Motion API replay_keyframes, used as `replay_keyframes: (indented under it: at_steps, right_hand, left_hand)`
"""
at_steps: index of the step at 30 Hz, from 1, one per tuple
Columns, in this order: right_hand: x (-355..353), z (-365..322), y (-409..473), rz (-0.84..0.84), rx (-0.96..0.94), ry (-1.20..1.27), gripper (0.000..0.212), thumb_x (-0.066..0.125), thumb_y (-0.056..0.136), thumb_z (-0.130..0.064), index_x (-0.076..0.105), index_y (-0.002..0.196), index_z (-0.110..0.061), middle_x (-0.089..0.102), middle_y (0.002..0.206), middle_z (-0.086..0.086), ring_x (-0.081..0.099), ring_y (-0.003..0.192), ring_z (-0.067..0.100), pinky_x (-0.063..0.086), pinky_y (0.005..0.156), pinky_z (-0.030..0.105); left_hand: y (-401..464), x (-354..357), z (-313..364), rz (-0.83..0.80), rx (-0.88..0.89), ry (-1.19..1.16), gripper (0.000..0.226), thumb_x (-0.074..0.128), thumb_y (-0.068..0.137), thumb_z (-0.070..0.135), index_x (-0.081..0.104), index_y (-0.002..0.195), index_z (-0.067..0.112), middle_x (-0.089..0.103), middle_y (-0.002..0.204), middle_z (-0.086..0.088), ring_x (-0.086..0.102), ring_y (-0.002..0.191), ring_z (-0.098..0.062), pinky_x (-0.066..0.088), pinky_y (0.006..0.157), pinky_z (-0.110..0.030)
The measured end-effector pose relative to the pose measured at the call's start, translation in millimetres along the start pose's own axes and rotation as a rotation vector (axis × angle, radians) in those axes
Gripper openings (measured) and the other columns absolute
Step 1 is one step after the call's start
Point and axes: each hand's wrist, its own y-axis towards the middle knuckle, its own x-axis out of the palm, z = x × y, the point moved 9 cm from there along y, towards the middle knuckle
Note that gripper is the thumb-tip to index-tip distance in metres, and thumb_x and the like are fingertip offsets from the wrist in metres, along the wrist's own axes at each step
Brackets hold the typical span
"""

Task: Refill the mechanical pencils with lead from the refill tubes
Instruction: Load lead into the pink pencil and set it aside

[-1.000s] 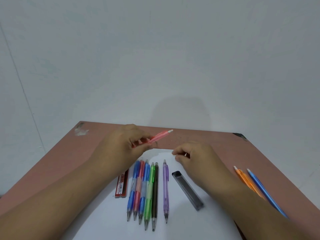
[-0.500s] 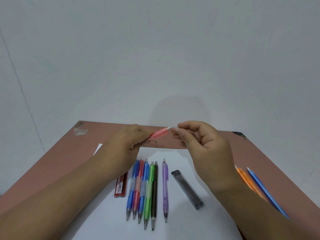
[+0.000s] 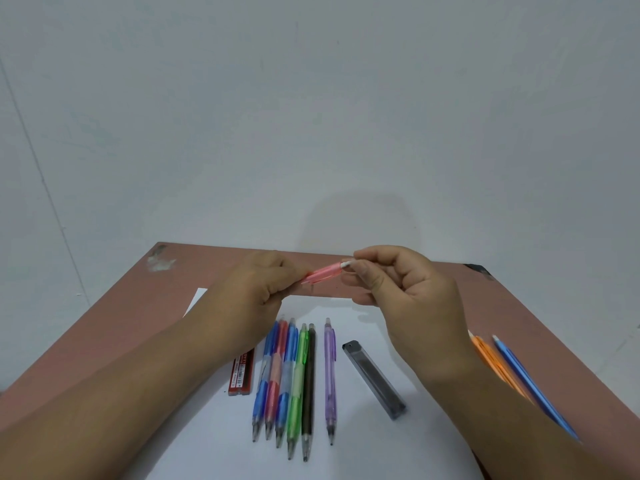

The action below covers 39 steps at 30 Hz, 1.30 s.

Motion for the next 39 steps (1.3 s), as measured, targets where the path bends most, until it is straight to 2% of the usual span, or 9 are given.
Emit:
replay_keyframes:
  at_steps: [4, 13, 16, 21, 24, 27, 31, 34, 39]
  right_hand:
    - [-0.3, -1.7, -0.6, 0.007, -0.004, 0.007, 0.013, 0.067, 0.094, -0.011, 0.072, 0.097, -0.023, 0.078, 0.085, -0.005, 0.076, 0.086, 0.01, 0.061, 0.071, 0.024]
    - [3.7, 2.0, -0.2, -0.027, 0.01, -0.051, 0.014, 0.071, 0.093, -0.01, 0.076, 0.095, -0.023, 0.078, 0.085, -0.002, 0.076, 0.084, 0.013, 0.06, 0.07, 0.023]
    - [1.6, 0.7, 0.3, -0.015, 0.015, -0.033, 0.012, 0.071, 0.092, -0.013, 0.075, 0.098, -0.022, 0.078, 0.085, -0.001, 0.076, 0.084, 0.014, 0.06, 0.071, 0.024]
    - [12.4, 16.9, -0.1, -0.059, 0.224, 0.265, 0.027, 0.071, 0.081, -0.025, 0.073, 0.106, -0.016, 0.078, 0.1, 0.007, 0.076, 0.094, 0.021, 0.06, 0.081, 0.033]
    - [12.3, 27.4, 0.7, 0.011, 0.347, 0.526, 0.017, 0.066, 0.09, -0.019, 0.071, 0.101, -0.007, 0.077, 0.104, 0.015, 0.075, 0.092, 0.026, 0.059, 0.087, 0.041]
    - [5.4, 33.4, 3.2, 0.099, 0.412, 0.744, 0.017, 0.057, 0.101, -0.024, 0.064, 0.105, -0.009, 0.075, 0.095, 0.013, 0.075, 0.087, 0.028, 0.061, 0.077, 0.038]
    - [-3.2, 38.9, 9.4, 0.159, 0.457, 1.035, 0.02, 0.05, 0.106, -0.032, 0.056, 0.101, -0.013, 0.054, 0.07, 0.007, 0.062, 0.059, 0.022, 0.06, 0.067, 0.041]
    - [-7.8, 38.0, 14.8, 0.126, 0.453, 1.161, 0.026, 0.046, 0.106, -0.036, 0.054, 0.092, -0.016, 0.041, 0.066, 0.002, 0.04, 0.052, 0.014, 0.046, 0.051, 0.028]
    - [-13.1, 33.0, 18.0, 0.069, 0.405, 1.239, 0.038, 0.041, 0.101, -0.042, 0.054, 0.078, -0.014, 0.037, 0.066, 0.0, 0.033, 0.051, 0.015, 0.034, 0.047, 0.026]
  left_hand:
    - [0.6, -0.7, 0.4, 0.01, 0.011, 0.008, 0.042, 0.065, 0.089, -0.009, 0.073, 0.119, 0.019, 0.061, 0.091, 0.012, 0.055, 0.084, -0.009, 0.045, 0.069, -0.021]
    - [0.6, -0.6, 6.0, 0.006, 0.05, 0.029, 0.05, 0.064, 0.085, -0.013, 0.071, 0.12, 0.022, 0.059, 0.09, 0.013, 0.054, 0.084, -0.01, 0.051, 0.063, -0.031]
    - [1.1, 0.8, 9.2, -0.003, 0.034, -0.003, 0.056, 0.062, 0.086, -0.014, 0.067, 0.125, 0.026, 0.053, 0.09, 0.026, 0.05, 0.087, -0.001, 0.045, 0.069, -0.02]
    - [5.9, -6.5, 34.0, 0.041, 0.018, -0.143, 0.044, 0.059, 0.097, 0.016, 0.059, 0.132, 0.042, 0.063, 0.102, 0.038, 0.058, 0.098, 0.01, 0.045, 0.083, -0.007]
    - [5.3, -5.9, 36.3, 0.016, -0.134, -0.318, 0.03, 0.059, 0.095, 0.034, 0.063, 0.116, 0.055, 0.067, 0.098, 0.036, 0.064, 0.091, 0.006, 0.048, 0.077, -0.007]
    - [0.1, 4.5, 26.3, -0.037, -0.343, -0.518, 0.026, 0.051, 0.096, 0.035, 0.069, 0.109, 0.048, 0.073, 0.089, 0.018, 0.067, 0.084, -0.005, 0.053, 0.073, -0.021]
    - [-3.9, 12.3, 26.2, -0.071, -0.479, -0.821, 0.036, 0.047, 0.091, 0.037, 0.076, 0.108, 0.026, 0.076, 0.092, -0.003, 0.068, 0.082, -0.019, 0.057, 0.071, -0.028]
    - [-6.6, 19.8, 28.4, -0.159, -0.486, -0.899, 0.039, 0.045, 0.096, 0.042, 0.079, 0.105, 0.025, 0.076, 0.097, -0.006, 0.068, 0.084, -0.019, 0.056, 0.076, -0.032]
    - [-10.4, 33.9, 29.6, -0.28, -0.432, -0.925, 0.054, 0.04, 0.096, 0.063, 0.077, 0.111, 0.028, 0.075, 0.1, -0.008, 0.063, 0.086, -0.023, 0.049, 0.076, -0.039]
